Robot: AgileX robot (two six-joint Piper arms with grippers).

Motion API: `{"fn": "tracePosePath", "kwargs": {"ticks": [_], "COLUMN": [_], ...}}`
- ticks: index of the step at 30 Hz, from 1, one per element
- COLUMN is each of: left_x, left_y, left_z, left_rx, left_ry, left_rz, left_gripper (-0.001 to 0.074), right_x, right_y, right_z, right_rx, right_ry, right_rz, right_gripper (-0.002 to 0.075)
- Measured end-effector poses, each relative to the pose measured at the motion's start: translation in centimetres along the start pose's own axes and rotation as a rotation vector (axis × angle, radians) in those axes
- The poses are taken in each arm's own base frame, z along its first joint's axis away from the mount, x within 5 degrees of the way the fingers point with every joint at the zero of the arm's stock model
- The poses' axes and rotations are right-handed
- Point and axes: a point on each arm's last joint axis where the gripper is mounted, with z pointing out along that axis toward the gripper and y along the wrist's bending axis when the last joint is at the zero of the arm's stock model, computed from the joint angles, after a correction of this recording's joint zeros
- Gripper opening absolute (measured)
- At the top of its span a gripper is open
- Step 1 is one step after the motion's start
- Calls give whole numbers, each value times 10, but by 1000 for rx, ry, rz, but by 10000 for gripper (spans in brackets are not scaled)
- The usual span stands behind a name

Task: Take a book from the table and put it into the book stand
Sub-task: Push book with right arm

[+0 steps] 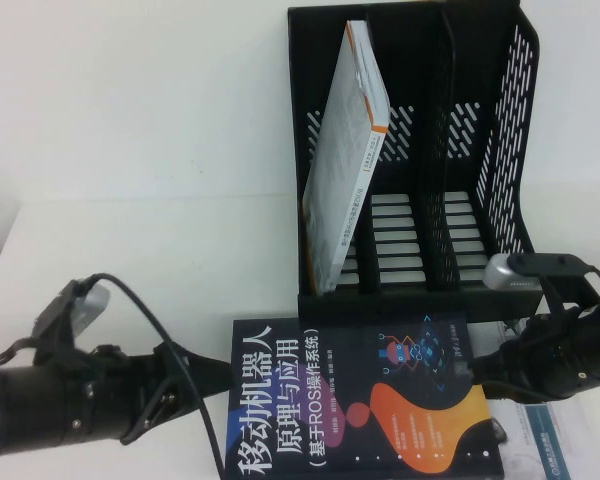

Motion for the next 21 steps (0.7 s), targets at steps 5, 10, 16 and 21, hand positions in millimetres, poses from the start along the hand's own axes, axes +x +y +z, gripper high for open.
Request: {"fn": "tracePosePath", "kwargs": {"ticks": [5, 10, 16, 21], "left_x": [-19, -41, -50, -38], "left_y": [11, 35, 66, 68], "left_z": [11, 2, 0, 22], "left_rx": [59, 224, 242, 253], "left_ry": [84, 127, 105, 192], "left_rz": [-43, -153, -237, -225], "left_gripper": [451, 451, 470, 545], "right_x": [0, 0, 0, 0], "right_y": [0, 0, 0, 0], "right_z": [0, 0, 0, 1], "right_rx": [-1, -1, -1, -2], "right_ry": [1, 1, 1, 6], "right_rz": [-8, -10, -10, -11], "right_gripper": [-1, -1, -1, -1]}}
